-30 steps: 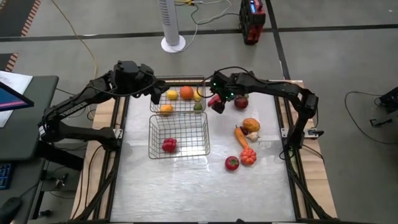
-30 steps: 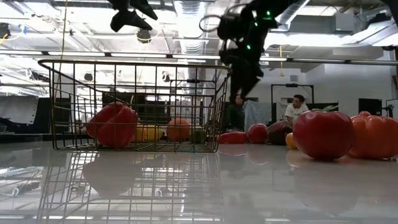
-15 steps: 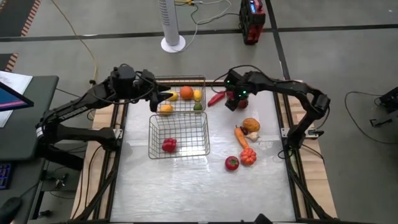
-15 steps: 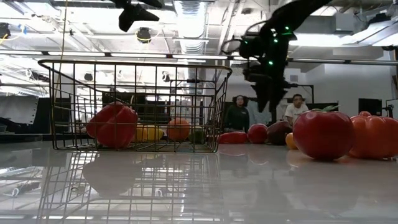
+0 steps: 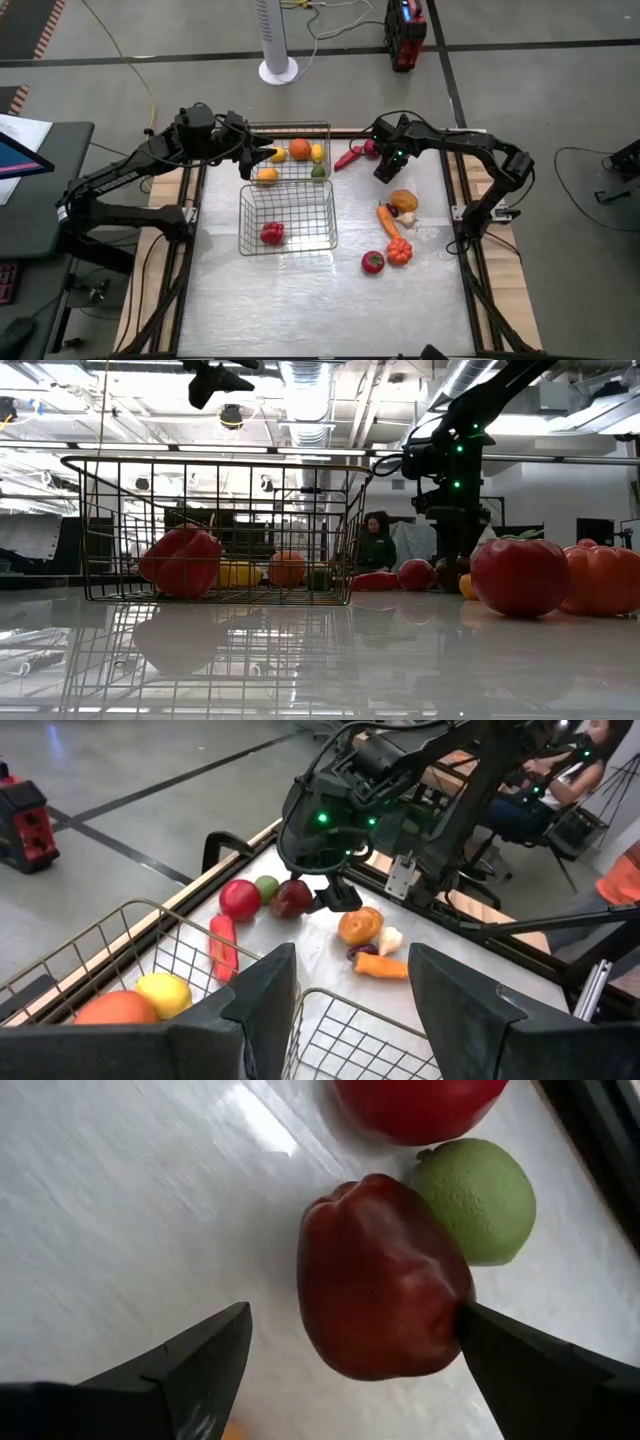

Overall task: Sort produce into baskets
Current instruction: Put the red apple into the top mesh basket

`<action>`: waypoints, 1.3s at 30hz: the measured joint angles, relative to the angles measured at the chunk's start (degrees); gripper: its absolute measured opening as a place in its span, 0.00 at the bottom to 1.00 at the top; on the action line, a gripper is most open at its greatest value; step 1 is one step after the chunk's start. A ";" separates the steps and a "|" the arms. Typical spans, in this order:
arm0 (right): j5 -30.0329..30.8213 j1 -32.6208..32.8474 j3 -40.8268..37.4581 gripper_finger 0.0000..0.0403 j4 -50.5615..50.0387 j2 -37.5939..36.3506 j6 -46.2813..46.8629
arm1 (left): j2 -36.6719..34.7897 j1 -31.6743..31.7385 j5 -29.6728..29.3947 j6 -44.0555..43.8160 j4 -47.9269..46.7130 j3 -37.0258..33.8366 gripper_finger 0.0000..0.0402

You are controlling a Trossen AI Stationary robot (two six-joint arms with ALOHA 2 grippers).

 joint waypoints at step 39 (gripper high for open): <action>-8.14 9.18 0.04 0.87 7.88 4.87 6.59 | -1.13 -0.07 3.02 -1.69 -0.74 0.00 0.45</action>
